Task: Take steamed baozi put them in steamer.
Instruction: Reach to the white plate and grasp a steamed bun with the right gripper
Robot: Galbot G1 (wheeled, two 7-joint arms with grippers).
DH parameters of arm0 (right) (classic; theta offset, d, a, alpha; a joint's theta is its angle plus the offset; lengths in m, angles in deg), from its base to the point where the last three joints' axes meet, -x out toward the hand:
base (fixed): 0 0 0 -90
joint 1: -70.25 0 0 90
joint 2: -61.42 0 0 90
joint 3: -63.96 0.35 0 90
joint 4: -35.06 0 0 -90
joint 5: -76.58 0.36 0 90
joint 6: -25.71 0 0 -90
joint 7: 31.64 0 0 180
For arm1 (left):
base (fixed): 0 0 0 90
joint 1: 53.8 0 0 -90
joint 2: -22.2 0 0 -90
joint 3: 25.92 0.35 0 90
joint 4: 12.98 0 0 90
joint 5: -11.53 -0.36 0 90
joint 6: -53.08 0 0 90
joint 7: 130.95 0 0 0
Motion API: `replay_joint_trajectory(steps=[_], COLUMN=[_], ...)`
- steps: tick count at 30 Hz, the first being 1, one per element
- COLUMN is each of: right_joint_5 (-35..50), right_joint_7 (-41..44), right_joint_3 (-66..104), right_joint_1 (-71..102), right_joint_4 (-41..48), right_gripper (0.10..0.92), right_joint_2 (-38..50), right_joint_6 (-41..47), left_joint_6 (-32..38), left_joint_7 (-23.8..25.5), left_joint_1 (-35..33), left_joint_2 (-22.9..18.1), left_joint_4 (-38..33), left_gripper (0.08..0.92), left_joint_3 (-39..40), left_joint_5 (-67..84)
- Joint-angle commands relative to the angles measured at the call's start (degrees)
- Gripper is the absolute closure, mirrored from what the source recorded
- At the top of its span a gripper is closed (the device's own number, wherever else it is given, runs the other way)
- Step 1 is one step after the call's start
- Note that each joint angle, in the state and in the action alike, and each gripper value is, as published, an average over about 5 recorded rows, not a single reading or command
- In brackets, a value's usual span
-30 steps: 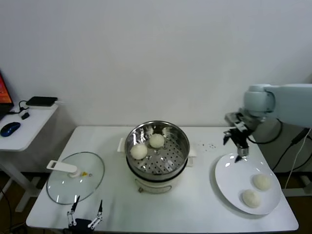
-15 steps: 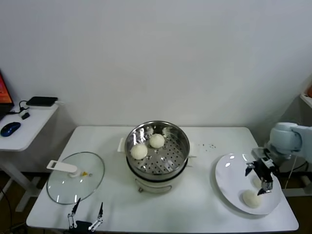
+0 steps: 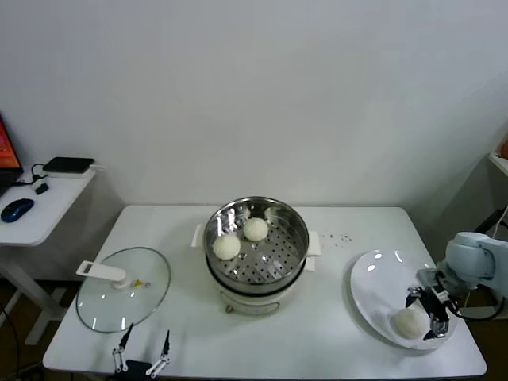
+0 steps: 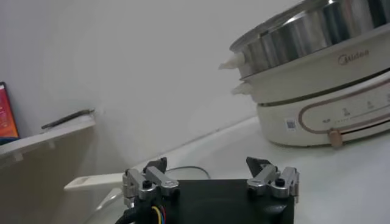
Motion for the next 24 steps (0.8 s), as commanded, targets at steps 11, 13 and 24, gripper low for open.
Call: replay_joint_trajectory(steps=[11, 13, 24], right_joint_5=[-1.9, -1.7, -0.6], right_joint_7=[0.3, 0.5, 1.5], right_joint_3=[7.2, 6.9, 4.7], right_joint_1=[6.4, 6.0, 3.2], right_joint_4=[1.8, 1.8, 0.7], right_gripper=[0.217, 0.246, 0.416], right_joint_2=[0.7, 0.8, 0.4], right_joint_6=[0.0, 0.0, 0.0], left_joint_6=[-0.4, -0.4, -0.4], left_joint_7=[0.1, 0.1, 0.0], left_joint_1=[0.1, 0.1, -0.1], left_joint_2=[0.0, 0.0, 0.1], left_joint_4=[0.0, 0.0, -0.6], left_gripper=[0.177, 0.177, 0.177], left_joint_3=[-0.1, -0.2, -0.3], left_joint_5=[-0.1, -0.1, 0.0])
